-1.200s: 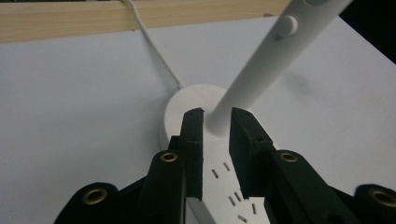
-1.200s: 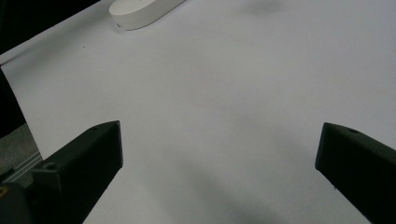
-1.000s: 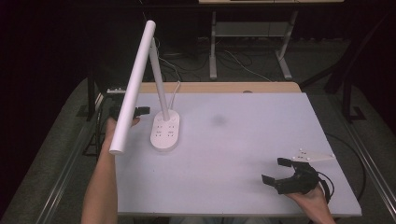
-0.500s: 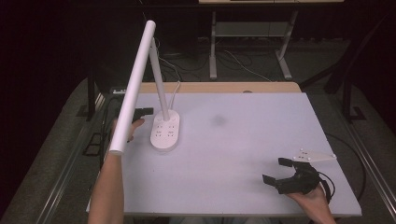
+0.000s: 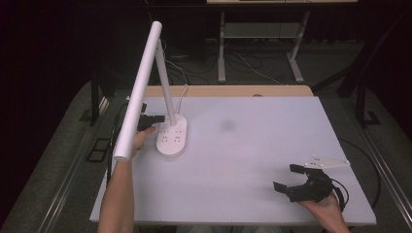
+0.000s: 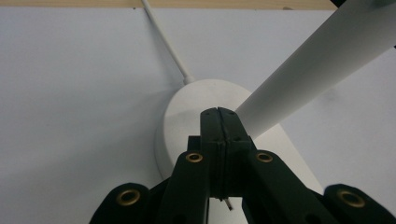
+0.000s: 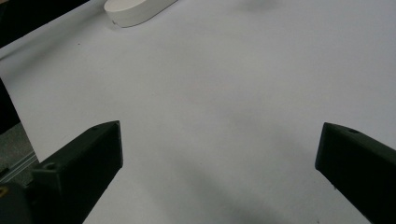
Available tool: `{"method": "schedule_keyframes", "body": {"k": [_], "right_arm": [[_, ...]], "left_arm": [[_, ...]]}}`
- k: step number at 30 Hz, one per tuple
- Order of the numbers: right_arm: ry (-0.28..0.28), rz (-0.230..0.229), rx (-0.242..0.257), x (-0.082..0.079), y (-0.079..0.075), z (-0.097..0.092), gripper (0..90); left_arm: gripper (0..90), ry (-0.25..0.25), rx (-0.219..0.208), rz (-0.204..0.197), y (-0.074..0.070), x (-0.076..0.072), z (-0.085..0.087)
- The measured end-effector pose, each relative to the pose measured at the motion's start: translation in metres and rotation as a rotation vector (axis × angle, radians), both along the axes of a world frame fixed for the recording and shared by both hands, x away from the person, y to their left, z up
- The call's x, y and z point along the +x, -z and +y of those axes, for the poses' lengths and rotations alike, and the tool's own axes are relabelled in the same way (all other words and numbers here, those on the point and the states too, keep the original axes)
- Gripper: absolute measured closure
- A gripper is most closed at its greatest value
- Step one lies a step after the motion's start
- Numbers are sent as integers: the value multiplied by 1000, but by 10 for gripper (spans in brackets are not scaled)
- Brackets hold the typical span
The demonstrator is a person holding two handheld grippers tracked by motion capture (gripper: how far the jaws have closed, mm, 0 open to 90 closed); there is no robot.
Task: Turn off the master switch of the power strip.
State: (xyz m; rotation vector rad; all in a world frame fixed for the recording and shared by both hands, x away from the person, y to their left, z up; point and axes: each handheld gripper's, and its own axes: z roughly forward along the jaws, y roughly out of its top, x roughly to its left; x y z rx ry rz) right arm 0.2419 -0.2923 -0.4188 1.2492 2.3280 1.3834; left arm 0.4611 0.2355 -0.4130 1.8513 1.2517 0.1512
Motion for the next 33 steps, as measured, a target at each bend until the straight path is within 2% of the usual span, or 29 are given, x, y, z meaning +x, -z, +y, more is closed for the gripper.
{"method": "schedule_keyframes", "body": {"k": [12,15,18,23,27,31,33], "right_arm": [[-1,1,-4,0,1,0,2],[1,1,-5,0,1,0,3],[0,1,-5,0,1,0,3],[2,0,-6,0,1,0,2],[2,-8,-10,0,1,1,2],[4,0,-9,0,1,0,3],[5,-5,-11,0,1,0,2]], "left_arm": [[898,-3,20,17,11,1,-4],[898,-1,6,15,13,2,-4],[898,-11,11,11,13,2,-4],[898,-19,-35,30,16,4,-1],[898,-17,-39,42,18,5,0],[900,-23,-86,68,20,7,3],[900,-26,-102,69,21,6,4]]}}
